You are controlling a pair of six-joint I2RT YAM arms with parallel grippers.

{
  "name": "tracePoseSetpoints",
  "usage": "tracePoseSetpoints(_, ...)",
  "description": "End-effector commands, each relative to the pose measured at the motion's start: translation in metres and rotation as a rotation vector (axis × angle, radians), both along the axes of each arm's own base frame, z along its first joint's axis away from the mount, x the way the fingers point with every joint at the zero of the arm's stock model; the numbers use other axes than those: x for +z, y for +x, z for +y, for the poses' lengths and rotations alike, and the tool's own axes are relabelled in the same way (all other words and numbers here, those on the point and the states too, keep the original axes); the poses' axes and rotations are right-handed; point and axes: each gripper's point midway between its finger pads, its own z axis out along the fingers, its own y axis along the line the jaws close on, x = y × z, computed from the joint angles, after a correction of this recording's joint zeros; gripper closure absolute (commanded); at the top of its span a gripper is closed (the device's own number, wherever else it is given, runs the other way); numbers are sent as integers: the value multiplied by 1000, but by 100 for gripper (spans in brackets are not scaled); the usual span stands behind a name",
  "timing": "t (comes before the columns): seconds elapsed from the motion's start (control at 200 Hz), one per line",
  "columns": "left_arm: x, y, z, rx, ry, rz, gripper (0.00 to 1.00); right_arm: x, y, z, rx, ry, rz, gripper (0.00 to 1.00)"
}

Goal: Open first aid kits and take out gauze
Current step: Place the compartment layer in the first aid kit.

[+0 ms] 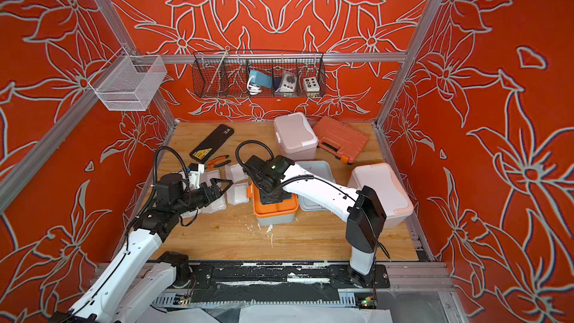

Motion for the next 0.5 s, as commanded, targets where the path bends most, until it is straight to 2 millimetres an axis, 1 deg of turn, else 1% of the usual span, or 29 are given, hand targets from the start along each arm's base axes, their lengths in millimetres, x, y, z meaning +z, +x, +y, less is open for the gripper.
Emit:
tracePoseSetpoints(0.0, 4, 0, 0, -17, 3, -29, 2, 6, 7, 0, -33, -20, -38, 100)
tracePoseSetpoints(0.25, 2, 0, 1, -15, 5, -26, 2, 8, 16, -1, -45, -43, -84, 100)
tracePoseSetpoints(0.495, 3, 0, 1, -15, 6, -25, 2, 4, 17, 3, -48, -46, -70, 100)
